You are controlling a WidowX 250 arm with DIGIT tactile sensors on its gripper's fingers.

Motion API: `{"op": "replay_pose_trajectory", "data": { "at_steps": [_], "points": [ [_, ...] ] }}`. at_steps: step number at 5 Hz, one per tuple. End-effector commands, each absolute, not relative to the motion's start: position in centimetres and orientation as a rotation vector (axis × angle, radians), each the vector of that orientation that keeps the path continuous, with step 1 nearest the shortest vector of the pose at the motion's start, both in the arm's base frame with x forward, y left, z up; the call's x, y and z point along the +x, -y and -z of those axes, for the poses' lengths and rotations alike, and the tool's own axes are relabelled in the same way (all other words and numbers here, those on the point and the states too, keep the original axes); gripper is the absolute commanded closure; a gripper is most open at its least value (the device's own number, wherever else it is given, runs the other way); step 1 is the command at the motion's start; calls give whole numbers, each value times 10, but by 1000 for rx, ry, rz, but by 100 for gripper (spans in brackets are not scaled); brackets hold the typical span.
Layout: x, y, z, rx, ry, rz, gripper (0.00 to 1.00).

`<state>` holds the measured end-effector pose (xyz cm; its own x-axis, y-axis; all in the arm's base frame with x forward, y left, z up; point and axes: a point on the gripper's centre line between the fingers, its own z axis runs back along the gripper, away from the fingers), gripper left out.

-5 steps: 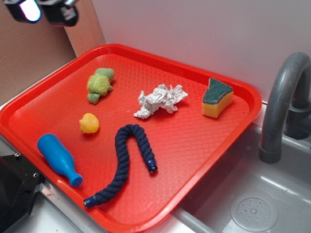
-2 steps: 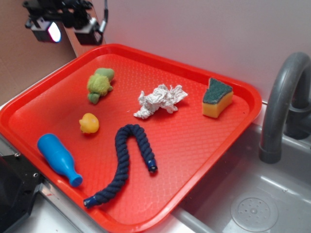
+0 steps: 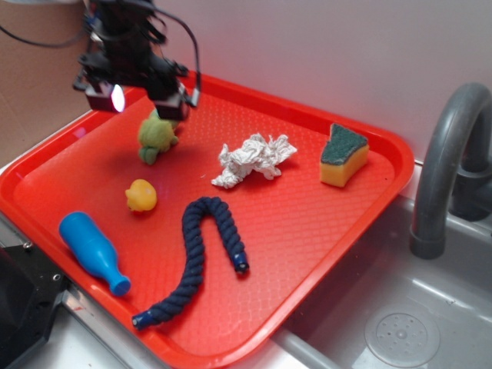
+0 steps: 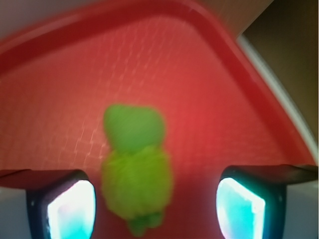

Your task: Grab the green animal.

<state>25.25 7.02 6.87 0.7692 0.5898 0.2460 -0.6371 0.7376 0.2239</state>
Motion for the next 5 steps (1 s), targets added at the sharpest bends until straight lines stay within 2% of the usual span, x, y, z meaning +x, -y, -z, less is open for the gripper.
{"op": "replay_pose_trajectory", "data": {
  "at_steps": [1, 2, 3, 5],
  "points": [
    [269, -74, -63, 317, 223, -734, 0],
    [270, -80, -60, 232, 171, -733, 0],
    [265, -79, -58, 162, 170, -647, 100],
    [264, -75, -57, 163, 210, -585, 100]
  ]
}}
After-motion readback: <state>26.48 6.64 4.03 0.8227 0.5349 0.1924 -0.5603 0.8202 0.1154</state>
